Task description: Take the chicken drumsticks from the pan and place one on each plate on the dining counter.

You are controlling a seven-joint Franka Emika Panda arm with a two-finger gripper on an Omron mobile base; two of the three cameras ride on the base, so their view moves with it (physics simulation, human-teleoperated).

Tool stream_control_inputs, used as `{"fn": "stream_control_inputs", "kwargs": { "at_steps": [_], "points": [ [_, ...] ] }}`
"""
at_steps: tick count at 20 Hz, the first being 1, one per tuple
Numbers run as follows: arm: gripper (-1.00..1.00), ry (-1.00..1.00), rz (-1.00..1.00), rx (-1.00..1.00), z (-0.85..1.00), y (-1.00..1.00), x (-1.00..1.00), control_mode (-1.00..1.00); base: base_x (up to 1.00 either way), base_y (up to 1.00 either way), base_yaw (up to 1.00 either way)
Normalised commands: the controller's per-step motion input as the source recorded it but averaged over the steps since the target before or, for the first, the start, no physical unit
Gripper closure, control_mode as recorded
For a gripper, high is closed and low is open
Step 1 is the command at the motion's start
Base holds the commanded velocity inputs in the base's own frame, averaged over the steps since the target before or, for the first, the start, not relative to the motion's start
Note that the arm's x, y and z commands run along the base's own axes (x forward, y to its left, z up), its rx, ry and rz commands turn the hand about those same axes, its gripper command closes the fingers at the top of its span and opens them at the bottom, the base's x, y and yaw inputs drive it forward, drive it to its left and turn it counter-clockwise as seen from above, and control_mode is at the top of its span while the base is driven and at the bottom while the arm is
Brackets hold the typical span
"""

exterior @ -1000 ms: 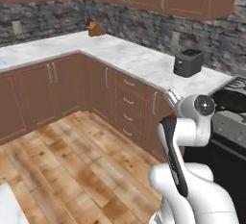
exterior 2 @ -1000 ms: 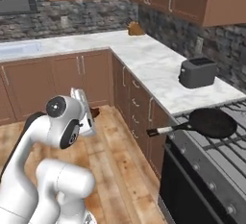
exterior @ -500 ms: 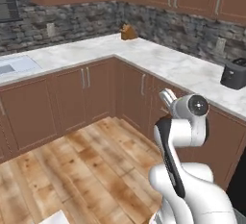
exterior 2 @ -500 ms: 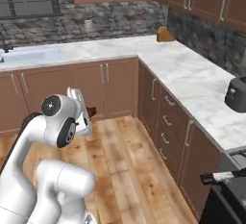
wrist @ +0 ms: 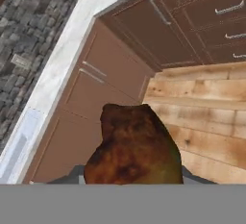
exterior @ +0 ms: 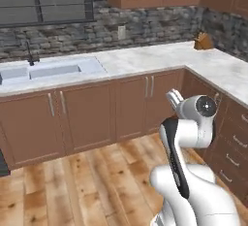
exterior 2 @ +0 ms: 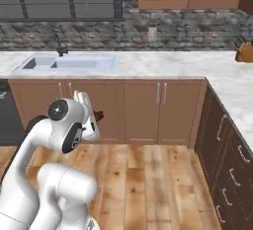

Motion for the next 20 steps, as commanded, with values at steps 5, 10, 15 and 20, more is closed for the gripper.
{"fn": "stream_control_inputs", "kwargs": {
  "at_steps": [5, 10, 15, 20],
  "points": [
    [1.0, 0.0, 0.0, 0.0, 0.0, 0.0, 0.0, 1.0, 0.58, -0.18, 0.85],
    [1.0, 0.0, 0.0, 0.0, 0.0, 0.0, 0.0, 1.0, 0.34, -0.18, 0.93],
    [1.0, 0.0, 0.0, 0.0, 0.0, 0.0, 0.0, 1.0, 0.21, -0.38, 0.87],
    [1.0, 0.0, 0.0, 0.0, 0.0, 0.0, 0.0, 1.0, 0.19, -0.72, 0.75]
  ]
}}
